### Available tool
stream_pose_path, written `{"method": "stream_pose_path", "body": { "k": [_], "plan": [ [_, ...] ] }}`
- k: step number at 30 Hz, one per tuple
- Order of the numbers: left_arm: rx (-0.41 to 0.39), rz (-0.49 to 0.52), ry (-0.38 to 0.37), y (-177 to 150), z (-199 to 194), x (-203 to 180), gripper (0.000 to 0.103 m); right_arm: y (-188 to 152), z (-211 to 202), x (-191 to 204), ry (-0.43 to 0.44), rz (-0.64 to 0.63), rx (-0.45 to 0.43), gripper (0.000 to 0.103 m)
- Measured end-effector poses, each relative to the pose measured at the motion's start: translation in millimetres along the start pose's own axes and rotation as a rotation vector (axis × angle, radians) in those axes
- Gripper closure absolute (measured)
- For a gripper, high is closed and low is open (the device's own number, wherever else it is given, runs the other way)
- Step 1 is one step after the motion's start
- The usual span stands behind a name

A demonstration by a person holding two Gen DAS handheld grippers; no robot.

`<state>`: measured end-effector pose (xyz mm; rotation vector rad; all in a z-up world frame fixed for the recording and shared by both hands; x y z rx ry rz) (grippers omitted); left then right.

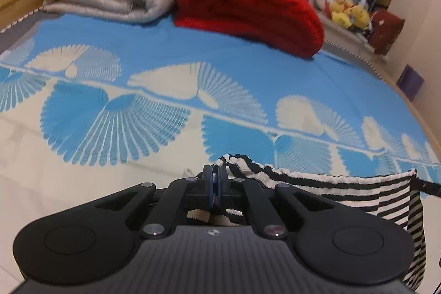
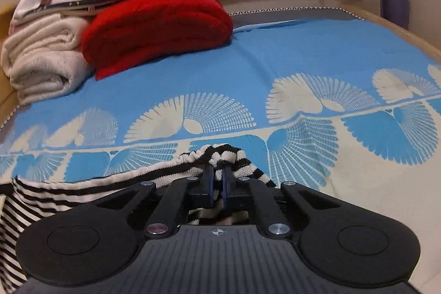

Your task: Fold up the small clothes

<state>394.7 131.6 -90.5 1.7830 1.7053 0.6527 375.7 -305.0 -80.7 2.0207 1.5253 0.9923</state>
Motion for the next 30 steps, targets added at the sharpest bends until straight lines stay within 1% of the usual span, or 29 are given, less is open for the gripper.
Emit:
{"method": "stream_pose_path", "body": {
  "k": [1, 4, 5, 6, 7, 8, 10, 11, 12, 13, 14, 15, 16, 18, 21, 23, 25, 26, 27, 28, 29, 30],
  "plan": [
    [0.029, -0.004, -0.002, -2.5, 5.4, 1.0, 0.100, -3.8, 8.9, 2.4, -0.020, -0.015, 0.021, 0.098],
    [0.209, -0.028, -0.037, -20.4, 37.1, 6.9, 0.093, -23.1, 41.2, 5.6, -0.091, -0.084, 0.157, 0.096],
    [0.243, -0.043, -0.047, -24.6, 42.5, 9.6, 0.084, -29.9, 49.5, 3.9, -0.119, -0.100, 0.191, 0.096],
    [0.254, -0.050, -0.052, -27.0, 45.5, 12.2, 0.076, -33.6, 54.2, 2.5, -0.129, -0.106, 0.211, 0.091],
    [0.259, -0.051, -0.050, -26.5, 45.9, 14.8, 0.070, -35.0, 56.1, 1.5, -0.131, -0.108, 0.219, 0.090],
    [0.258, -0.052, -0.048, -25.0, 44.0, 16.5, 0.067, -33.9, 54.9, 1.0, -0.128, -0.107, 0.215, 0.090],
    [0.233, -0.069, -0.061, -17.6, 36.0, 22.2, 0.065, -27.5, 47.7, 0.7, -0.110, -0.092, 0.211, 0.088],
    [0.207, -0.083, -0.076, -13.4, 31.1, 24.7, 0.060, -21.8, 40.4, -0.1, -0.090, -0.074, 0.198, 0.083],
    [0.185, -0.090, -0.088, -10.4, 27.6, 25.1, 0.054, -17.4, 31.9, -0.6, -0.066, -0.058, 0.175, 0.075],
    [0.168, -0.091, -0.095, -8.2, 24.8, 25.3, 0.051, -10.6, 21.3, -2.7, -0.038, -0.045, 0.145, 0.071],
    [0.157, -0.080, -0.099, -6.1, 24.0, 24.0, 0.047, -4.0, 11.8, -5.6, -0.011, -0.041, 0.116, 0.064],
    [0.158, -0.064, -0.100, -5.1, 24.9, 21.4, 0.044, 1.0, 5.1, -9.2, 0.007, -0.045, 0.091, 0.059],
    [0.163, -0.045, -0.099, -6.2, 24.8, 18.8, 0.043, 4.4, 0.6, -14.2, 0.018, -0.052, 0.074, 0.058],
    [0.186, -0.004, -0.093, -7.9, 30.6, 11.3, 0.042, 6.1, 1.3, -27.0, 0.017, -0.068, 0.089, 0.054],
    [0.193, 0.036, -0.079, -11.1, 37.6, 4.2, 0.042, -4.5, 18.3, -39.9, -0.017, -0.090, 0.166, 0.053],
    [0.187, 0.046, -0.058, -12.5, 43.8, 3.7, 0.042, -12.0, 28.7, -39.1, -0.037, -0.126, 0.190, 0.053],
    [0.185, 0.044, -0.047, -14.2, 50.5, 5.3, 0.046, -17.8, 35.2, -34.1, -0.057, -0.168, 0.191, 0.053],
    [0.185, 0.042, -0.049, -14.8, 52.3, 6.0, 0.060, -19.8, 38.6, -32.0, -0.069, -0.186, 0.191, 0.054],
    [0.187, 0.041, -0.061, -14.9, 54.4, 6.4, 0.077, -21.8, 40.1, -31.1, -0.077, -0.197, 0.193, 0.056],
    [0.184, 0.035, -0.083, -14.1, 55.3, 6.3, 0.084, -22.0, 42.5, -29.7, -0.075, -0.203, 0.191, 0.062],
    [0.175, 0.031, -0.089, -11.8, 54.0, 6.2, 0.092, -21.0, 42.8, -29.1, -0.068, -0.195, 0.187, 0.079],
    [0.152, 0.031, -0.081, -7.1, 50.4, 6.1, 0.095, -18.0, 42.9, -29.4, -0.058, -0.177, 0.179, 0.095]
  ]
}}
Point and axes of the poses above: each gripper's, at about its wrist camera, not at the fingertips, and z roughly the way its jaws point, x to its left, y to its top, the point moved 3 cm from there along z, roughly the way its jaws point, and after that the axes turned 13 degrees about z, right-handed, at the moved point
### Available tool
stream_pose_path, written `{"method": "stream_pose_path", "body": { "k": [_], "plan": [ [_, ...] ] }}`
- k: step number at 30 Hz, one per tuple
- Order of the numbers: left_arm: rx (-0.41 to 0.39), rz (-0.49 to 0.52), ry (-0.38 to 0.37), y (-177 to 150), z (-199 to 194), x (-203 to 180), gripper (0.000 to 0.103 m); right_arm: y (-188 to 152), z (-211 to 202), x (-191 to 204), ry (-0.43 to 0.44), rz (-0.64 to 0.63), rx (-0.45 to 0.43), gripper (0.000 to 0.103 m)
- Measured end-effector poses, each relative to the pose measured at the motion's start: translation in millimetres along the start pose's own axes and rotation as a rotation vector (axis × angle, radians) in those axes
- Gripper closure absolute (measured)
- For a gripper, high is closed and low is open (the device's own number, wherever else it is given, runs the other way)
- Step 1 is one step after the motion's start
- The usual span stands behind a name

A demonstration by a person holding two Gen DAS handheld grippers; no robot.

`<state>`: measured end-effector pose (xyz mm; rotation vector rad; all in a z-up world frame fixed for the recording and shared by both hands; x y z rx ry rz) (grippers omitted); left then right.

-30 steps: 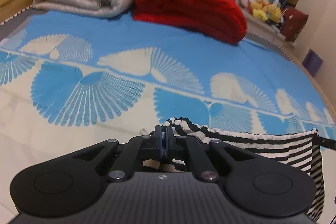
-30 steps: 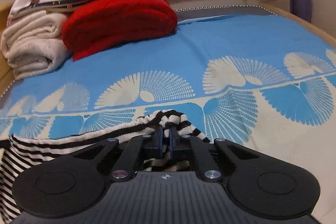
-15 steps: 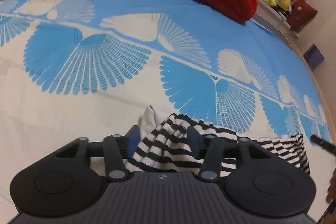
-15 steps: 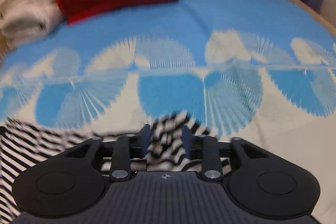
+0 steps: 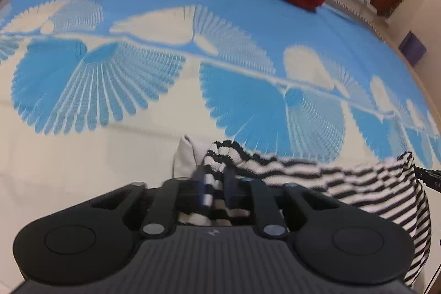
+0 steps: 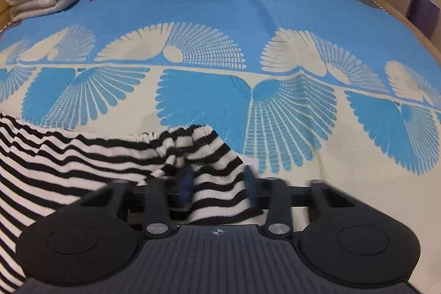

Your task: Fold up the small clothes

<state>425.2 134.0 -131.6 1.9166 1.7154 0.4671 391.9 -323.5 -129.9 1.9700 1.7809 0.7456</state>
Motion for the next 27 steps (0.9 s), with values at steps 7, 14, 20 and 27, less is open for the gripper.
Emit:
{"method": "stream_pose_path", "body": {
  "k": [7, 14, 20, 27],
  "plan": [
    [-0.245, 0.020, 0.095, 27.5, -35.8, -8.6, 0.095, 38.6, -43.3, -6.8, 0.056, 0.167, -0.274, 0.097],
    [0.047, 0.010, 0.085, 0.9, 18.8, -10.7, 0.074, -0.6, 27.3, -0.7, -0.102, 0.024, 0.031, 0.093],
    [-0.004, -0.101, 0.015, 6.4, -42.7, -4.3, 0.049, 10.1, -24.0, -10.6, -0.048, 0.129, -0.033, 0.081],
    [-0.059, -0.022, 0.012, -10.6, -139.9, -12.4, 0.049, 7.5, -120.3, -34.5, 0.049, 0.262, -0.086, 0.079]
  ]
}}
Point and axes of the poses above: each gripper's, at about its wrist camera, not at the fingertips, and z roughly the way its jaws point, x to its left, y to its top, the point moved 3 cm from there along z, roughly the way its jaws point, and after that the axes turned 13 degrees about z, right-handed, at the moved point
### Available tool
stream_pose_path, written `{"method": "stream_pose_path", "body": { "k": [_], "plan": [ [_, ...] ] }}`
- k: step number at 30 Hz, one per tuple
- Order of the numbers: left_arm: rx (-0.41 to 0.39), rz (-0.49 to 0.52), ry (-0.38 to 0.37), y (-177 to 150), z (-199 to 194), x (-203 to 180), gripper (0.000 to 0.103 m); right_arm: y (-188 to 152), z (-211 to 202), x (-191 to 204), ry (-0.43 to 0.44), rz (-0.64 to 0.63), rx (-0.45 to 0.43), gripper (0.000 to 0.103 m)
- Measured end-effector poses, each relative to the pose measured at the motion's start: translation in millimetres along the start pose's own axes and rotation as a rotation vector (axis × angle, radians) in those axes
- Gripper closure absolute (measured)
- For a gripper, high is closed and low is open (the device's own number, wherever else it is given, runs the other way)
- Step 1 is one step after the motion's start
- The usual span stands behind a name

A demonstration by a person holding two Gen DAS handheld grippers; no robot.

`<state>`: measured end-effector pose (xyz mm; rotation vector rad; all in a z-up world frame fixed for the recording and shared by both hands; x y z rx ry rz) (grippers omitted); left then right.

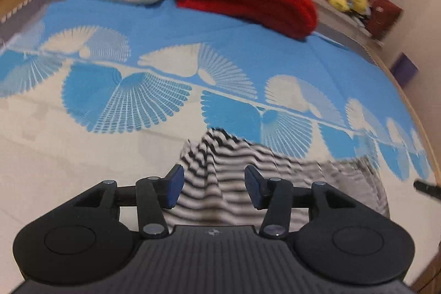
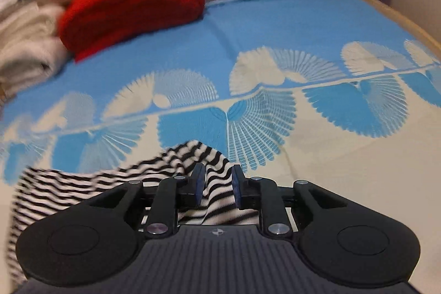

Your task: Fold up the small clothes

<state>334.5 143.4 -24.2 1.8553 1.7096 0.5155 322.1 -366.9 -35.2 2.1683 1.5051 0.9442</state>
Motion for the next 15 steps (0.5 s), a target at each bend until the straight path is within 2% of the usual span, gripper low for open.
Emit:
{"method": "stream_pose_path", "body": {
  "k": [3, 6, 8, 9, 10, 12, 15],
  "plan": [
    [-0.011, 0.024, -0.016, -32.0, -27.6, 2.0, 0.049, -17.9, -34.3, -15.6, 0.021, 0.002, -0.001, 0.072],
    [0.015, -0.053, -0.028, -69.1, -26.9, 15.8, 0.050, -44.5, -42.9, -40.6, 0.008, 0.052, 0.034, 0.070],
    [0.088, -0.142, -0.053, -98.6, -11.3, 28.3, 0.052, -64.4, -38.1, -62.8, -0.010, 0.131, 0.075, 0.070],
    [0.160, -0.170, -0.049, -108.8, -2.4, 32.9, 0.057, -74.3, -32.6, -71.2, -0.018, 0.163, 0.111, 0.070],
    [0.193, -0.203, -0.043, -114.2, 1.7, 37.8, 0.057, -82.1, -24.9, -78.0, -0.055, 0.192, 0.173, 0.070],
    [0.178, -0.237, -0.054, -116.3, 3.4, 44.3, 0.055, -85.4, -23.3, -82.8, -0.043, 0.224, 0.167, 0.069],
    [0.239, -0.243, -0.014, -123.8, 15.7, 51.7, 0.055, -91.3, -17.2, -84.5, -0.074, 0.190, 0.175, 0.069]
  ]
}}
Point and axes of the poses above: each gripper's, at about its wrist camera, not at the fingertips, and z roughly the way its jaws point, x to its left, y to its top, the point moved 3 cm from there along z, roughly the way its jaws point, and after that the axes turned 13 degrees about z, right-handed, at the moved point
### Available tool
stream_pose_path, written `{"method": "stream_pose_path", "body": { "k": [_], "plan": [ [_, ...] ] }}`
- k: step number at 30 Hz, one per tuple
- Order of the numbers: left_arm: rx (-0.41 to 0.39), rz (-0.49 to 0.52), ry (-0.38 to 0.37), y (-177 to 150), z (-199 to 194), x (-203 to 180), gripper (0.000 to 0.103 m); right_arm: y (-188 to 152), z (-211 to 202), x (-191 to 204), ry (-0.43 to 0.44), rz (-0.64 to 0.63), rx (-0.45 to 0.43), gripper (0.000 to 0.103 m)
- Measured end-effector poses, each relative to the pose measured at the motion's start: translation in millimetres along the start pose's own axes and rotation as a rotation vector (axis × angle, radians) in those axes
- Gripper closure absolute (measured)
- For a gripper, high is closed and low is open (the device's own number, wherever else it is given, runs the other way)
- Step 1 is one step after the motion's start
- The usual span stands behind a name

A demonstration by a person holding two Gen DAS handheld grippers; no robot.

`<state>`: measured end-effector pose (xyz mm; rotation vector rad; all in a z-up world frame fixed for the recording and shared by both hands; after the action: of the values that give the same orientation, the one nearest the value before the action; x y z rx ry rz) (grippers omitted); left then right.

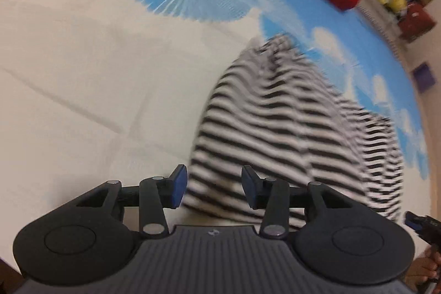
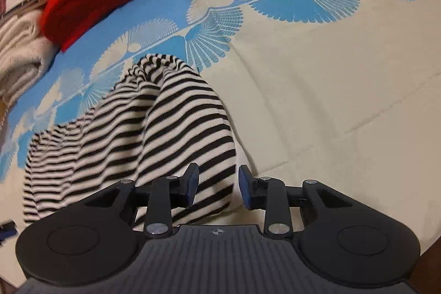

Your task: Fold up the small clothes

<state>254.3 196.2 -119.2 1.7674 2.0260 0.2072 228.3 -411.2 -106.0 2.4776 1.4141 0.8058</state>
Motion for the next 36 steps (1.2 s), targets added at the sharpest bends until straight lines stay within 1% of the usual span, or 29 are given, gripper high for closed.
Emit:
{"method": "stream_pose_path", "body": {
  "k": [2, 5, 9, 10, 12, 13, 14, 15, 16, 17, 18, 19, 21, 23, 24, 25, 27, 28, 29, 30, 31, 32, 33, 34, 35, 36],
  "plan": [
    [0.038, -0.022, 0.019, -1.7, 8.9, 5.7, 0.055, -0.8, 5.9, -6.5, -0.013, 0.034, 0.019, 0.069],
    [0.061, -0.033, 0.017, -0.4, 18.2, 8.7, 0.055, -2.1, 13.5, -12.7, -0.001, 0.089, 0.053, 0.069],
    [0.096, 0.026, 0.032, -0.8, 31.9, 4.9, 0.057, -4.6, 23.2, -11.4, -0.013, 0.079, 0.082, 0.069],
    [0.108, 0.046, 0.035, -3.1, 34.6, 2.6, 0.060, -5.2, 26.6, -11.3, -0.019, 0.076, 0.089, 0.069],
    [0.130, 0.092, 0.040, -6.5, 40.2, -3.1, 0.081, -5.5, 31.4, -10.5, -0.030, 0.068, 0.100, 0.069],
    [0.133, 0.114, 0.046, -7.6, 41.7, -5.8, 0.085, -5.5, 32.9, -10.2, -0.032, 0.064, 0.103, 0.069],
    [0.133, 0.135, 0.054, -8.1, 41.8, -7.6, 0.096, -5.6, 33.1, -9.5, -0.027, 0.062, 0.105, 0.073],
    [0.129, 0.146, 0.062, -8.2, 40.3, -8.1, 0.100, -5.3, 32.9, -8.9, -0.018, 0.061, 0.107, 0.084],
    [0.114, 0.141, 0.068, -7.0, 36.4, -7.1, 0.101, -4.6, 30.9, -8.0, -0.011, 0.058, 0.099, 0.089],
    [0.075, 0.120, 0.069, -4.5, 27.6, -3.9, 0.102, -3.2, 27.4, -7.2, -0.003, 0.055, 0.085, 0.097],
    [0.035, 0.101, 0.067, -1.6, 20.3, -1.3, 0.102, 0.0, 21.4, -7.1, 0.020, 0.063, 0.064, 0.097],
    [-0.024, 0.080, 0.064, 0.8, 6.9, 2.5, 0.102, 3.8, 13.3, -8.9, 0.047, 0.088, 0.036, 0.098],
    [-0.083, 0.072, 0.064, 1.2, -10.3, 7.0, 0.102, 14.1, -8.7, -14.4, 0.139, 0.165, -0.033, 0.099],
    [-0.086, 0.074, 0.062, -4.1, -17.7, 11.8, 0.102, 19.3, -26.3, -21.1, 0.190, 0.205, -0.077, 0.100],
    [-0.070, 0.086, 0.069, -7.0, -17.3, 11.0, 0.102, 20.4, -30.7, -24.6, 0.190, 0.212, -0.086, 0.100],
    [-0.026, 0.104, 0.082, -10.6, -11.7, 11.9, 0.102, 20.1, -31.0, -27.3, 0.175, 0.212, -0.080, 0.100],
    [0.064, 0.120, 0.080, -17.1, 1.5, 11.0, 0.102, 15.3, -18.3, -30.4, 0.076, 0.174, -0.020, 0.101],
    [0.107, 0.141, 0.085, -19.8, 8.2, 8.0, 0.102, 10.4, -8.0, -31.7, 0.010, 0.151, 0.027, 0.101],
    [0.130, 0.163, 0.097, -21.2, 11.0, 3.5, 0.101, 5.1, 2.9, -33.2, -0.048, 0.135, 0.077, 0.101],
    [0.143, 0.181, 0.111, -22.5, 12.8, -0.3, 0.101, 2.4, 9.4, -33.4, -0.082, 0.121, 0.107, 0.101],
    [0.141, 0.193, 0.127, -21.6, 13.0, -3.7, 0.101, 2.1, 12.1, -31.6, -0.102, 0.106, 0.115, 0.100],
    [0.118, 0.199, 0.151, -18.6, 9.8, -6.8, 0.101, 3.7, 10.8, -29.5, -0.108, 0.096, 0.099, 0.100],
    [0.075, 0.203, 0.175, -13.7, 3.8, -9.2, 0.100, 5.8, 7.6, -27.9, -0.115, 0.092, 0.073, 0.100],
    [0.028, 0.207, 0.181, -8.4, -2.9, -11.3, 0.097, 9.7, 1.9, -24.7, -0.129, 0.081, 0.028, 0.100],
    [-0.031, 0.201, 0.154, -2.9, -10.6, -15.7, 0.090, 12.8, -4.7, -22.3, -0.139, 0.062, -0.022, 0.098],
    [-0.068, 0.188, 0.112, 1.1, -14.0, -20.3, 0.086, 15.6, -10.9, -19.2, -0.138, 0.044, -0.068, 0.098]
  ]
}}
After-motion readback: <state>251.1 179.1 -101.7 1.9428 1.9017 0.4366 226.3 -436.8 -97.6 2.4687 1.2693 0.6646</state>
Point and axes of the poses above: each gripper's, at about its wrist camera, not at the fingertips, and z roughly the way its jaws point, x to its left, y to its top, the point moved 3 cm from there along z, roughly the way its jaws point, and after that the axes turned 13 degrees about z, right-handed, at the moved point
